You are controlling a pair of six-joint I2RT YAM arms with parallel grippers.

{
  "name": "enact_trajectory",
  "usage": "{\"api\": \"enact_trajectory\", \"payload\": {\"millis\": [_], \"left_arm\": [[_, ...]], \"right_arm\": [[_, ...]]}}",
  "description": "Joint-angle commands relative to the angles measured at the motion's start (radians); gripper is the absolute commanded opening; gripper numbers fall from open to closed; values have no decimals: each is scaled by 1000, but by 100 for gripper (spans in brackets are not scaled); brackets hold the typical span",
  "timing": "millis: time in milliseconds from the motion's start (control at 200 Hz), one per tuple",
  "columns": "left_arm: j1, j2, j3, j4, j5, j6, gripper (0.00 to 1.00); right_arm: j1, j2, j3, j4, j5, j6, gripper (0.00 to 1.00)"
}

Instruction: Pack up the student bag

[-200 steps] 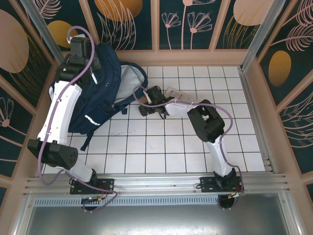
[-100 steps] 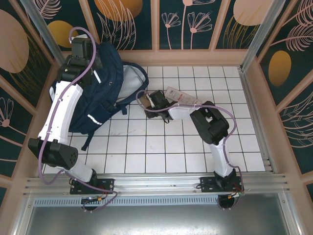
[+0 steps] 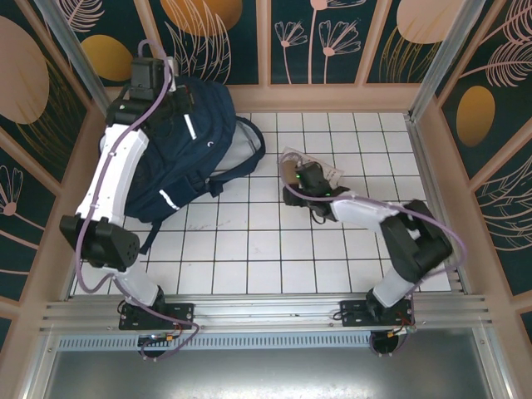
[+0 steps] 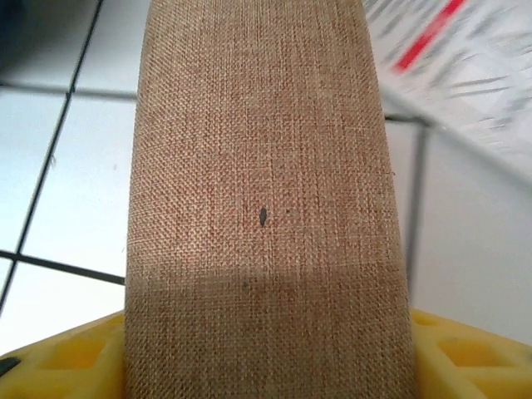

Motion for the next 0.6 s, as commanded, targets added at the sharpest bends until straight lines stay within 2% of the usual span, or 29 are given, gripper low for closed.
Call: {"api": "enact_trajectory", "payload": {"millis": [0,185,325,360,440,596], "left_arm": [[-99,19,116,142,173,57,0],[-184,68,191,47,295,71,0],[-209,-19,115,42,332,61,0],[-209,-79,81,54,342,60,0],[-209,-172,4,83,338,53,0],[-208,-276,-73,94,250,56,0]], "right_arm": [[-22,-180,-49,0,73,66,44],[-37,-379,-33,-70,57,-8,45],[-29,-446,-72,-72,-36,-45,45],[-29,-450,-79,-80,-52,-39,45],[-8,-463,-92,-83,-111,-47,44],[75,-468,-108,-77,-113,-98,45]]}}
